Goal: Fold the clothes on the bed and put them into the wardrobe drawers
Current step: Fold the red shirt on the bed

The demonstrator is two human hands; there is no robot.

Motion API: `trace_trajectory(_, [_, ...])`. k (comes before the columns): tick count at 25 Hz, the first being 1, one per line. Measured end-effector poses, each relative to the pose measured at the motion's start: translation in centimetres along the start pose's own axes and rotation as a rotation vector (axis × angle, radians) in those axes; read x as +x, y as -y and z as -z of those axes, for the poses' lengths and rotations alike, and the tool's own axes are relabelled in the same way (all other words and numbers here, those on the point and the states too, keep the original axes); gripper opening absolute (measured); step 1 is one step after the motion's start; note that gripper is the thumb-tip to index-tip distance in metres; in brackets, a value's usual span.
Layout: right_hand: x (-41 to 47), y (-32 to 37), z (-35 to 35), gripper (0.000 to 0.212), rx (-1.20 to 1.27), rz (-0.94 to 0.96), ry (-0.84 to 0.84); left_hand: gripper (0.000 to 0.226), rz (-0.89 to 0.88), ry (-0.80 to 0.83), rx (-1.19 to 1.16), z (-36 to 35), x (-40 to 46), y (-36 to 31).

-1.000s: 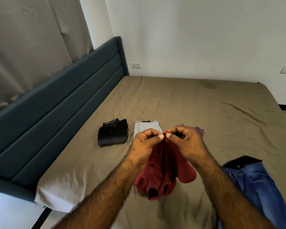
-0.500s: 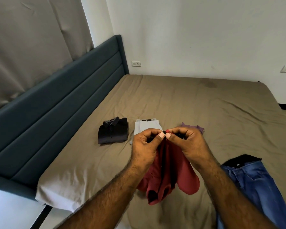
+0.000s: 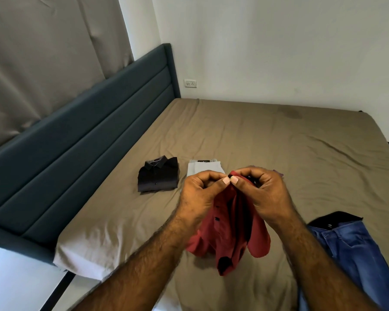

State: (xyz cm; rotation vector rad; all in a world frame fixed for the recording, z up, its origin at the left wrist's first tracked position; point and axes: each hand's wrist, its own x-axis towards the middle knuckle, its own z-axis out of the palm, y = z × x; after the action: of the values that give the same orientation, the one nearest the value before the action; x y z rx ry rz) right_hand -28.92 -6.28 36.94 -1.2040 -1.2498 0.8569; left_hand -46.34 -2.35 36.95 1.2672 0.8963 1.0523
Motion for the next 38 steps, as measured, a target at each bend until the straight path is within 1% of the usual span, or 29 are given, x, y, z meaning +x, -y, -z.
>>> trace_trajectory(2, [0.1,0.1,0.1,0.012,0.022,0.001,0.041,0.02,-0.006,0.032,-0.004,0.4,0.0,-0.2])
trace_trajectory(4, [0.1,0.3,0.3,0.014,0.037,0.002,0.083,0.03,-0.052,0.088,0.086,1.1,0.4,-0.3])
trace_trajectory(5, [0.1,0.5,0.3,0.014,0.049,0.009,0.098,0.03,-0.096,0.106,0.154,1.4,0.6,-0.4])
trace_trajectory(7, [0.1,0.7,0.2,0.013,0.072,0.025,0.113,0.021,-0.183,0.093,0.256,1.8,0.8,-0.5])
trace_trajectory(11, [0.3,0.9,-0.2,0.016,0.103,0.003,0.091,0.007,-0.181,0.046,0.33,1.7,0.8,-0.9])
trace_trajectory(13, [0.5,0.8,-0.1,0.015,0.067,0.007,0.091,0.007,-0.176,0.037,0.348,1.5,0.7,-1.0])
trace_trajectory(16, [0.6,0.9,0.3,0.013,-0.038,0.066,0.125,0.009,-0.153,0.057,0.316,1.6,0.7,-1.1])
trace_trajectory(18, [0.6,1.0,0.5,0.012,-0.116,0.109,0.127,0.012,-0.188,0.068,0.347,1.7,0.5,-1.1])
trace_trajectory(23, [0.6,1.1,0.6,0.014,-0.291,0.156,0.062,0.011,-0.25,-0.06,0.356,1.1,-0.1,-1.1])
trace_trajectory(26, [0.7,1.5,0.3,0.014,-0.392,0.204,0.045,0.011,-0.346,-0.116,0.388,1.0,-0.5,-0.9])
trace_trajectory(28, [0.6,1.8,-0.1,0.014,-0.451,0.258,0.018,0.011,-0.451,-0.173,0.427,0.8,-0.8,-1.0])
trace_trajectory(30, [0.4,2.1,-0.5,0.013,-0.447,0.283,-0.003,0.011,-0.5,-0.201,0.428,0.6,-1.0,-0.9])
trace_trajectory(32, [0.2,2.2,-0.6,0.012,-0.392,0.286,-0.014,0.011,-0.453,-0.14,0.379,0.7,-1.0,-1.0])
trace_trajectory(34, [0.1,2.1,-0.5,0.011,-0.402,0.305,-0.02,0.011,-0.395,-0.071,0.365,1.0,-0.8,-1.1])
trace_trajectory(36, [0.2,1.9,-0.5,0.011,-0.433,0.325,-0.025,0.011,-0.344,-0.067,0.363,1.2,-0.6,-1.1])
trace_trajectory(38, [0.4,1.7,-0.6,0.011,-0.397,0.302,-0.02,0.009,-0.306,-0.089,0.341,1.2,-0.4,-1.2])
